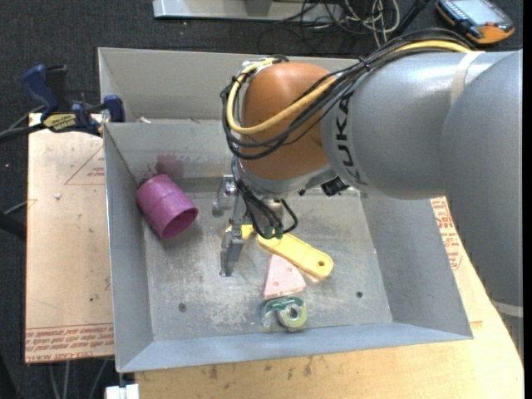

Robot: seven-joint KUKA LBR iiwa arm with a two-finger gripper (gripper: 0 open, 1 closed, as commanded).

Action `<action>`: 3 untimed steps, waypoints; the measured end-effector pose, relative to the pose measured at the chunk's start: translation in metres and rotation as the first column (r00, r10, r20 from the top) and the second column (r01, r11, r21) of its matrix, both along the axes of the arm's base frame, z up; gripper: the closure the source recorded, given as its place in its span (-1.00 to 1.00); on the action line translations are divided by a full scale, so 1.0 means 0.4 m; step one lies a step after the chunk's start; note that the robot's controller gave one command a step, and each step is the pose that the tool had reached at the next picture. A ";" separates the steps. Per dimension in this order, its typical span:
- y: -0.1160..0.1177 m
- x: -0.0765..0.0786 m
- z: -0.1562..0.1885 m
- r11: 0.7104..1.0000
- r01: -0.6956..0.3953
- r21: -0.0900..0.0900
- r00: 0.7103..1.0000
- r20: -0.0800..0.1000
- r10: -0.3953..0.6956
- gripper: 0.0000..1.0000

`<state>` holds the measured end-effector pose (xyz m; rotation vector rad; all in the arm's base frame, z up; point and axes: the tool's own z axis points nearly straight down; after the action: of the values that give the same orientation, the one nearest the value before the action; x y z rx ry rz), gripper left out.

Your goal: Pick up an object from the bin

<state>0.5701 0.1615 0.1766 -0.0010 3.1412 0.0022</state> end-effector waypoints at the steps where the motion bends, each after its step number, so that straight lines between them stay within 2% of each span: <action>1: -0.068 0.046 -0.122 0.996 -0.094 0.000 0.996 0.005 0.094 -1.00; 2: -0.128 0.065 -0.127 0.977 -0.214 0.000 0.977 -0.003 0.214 -1.00; 3: -0.136 0.079 -0.099 0.958 -0.287 -0.001 0.958 0.005 0.287 -1.00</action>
Offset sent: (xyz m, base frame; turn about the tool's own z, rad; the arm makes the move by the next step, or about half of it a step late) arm 0.0326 -0.0646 -0.0253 -0.2754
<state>0.6015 0.1072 0.1371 -0.4554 3.1027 0.0013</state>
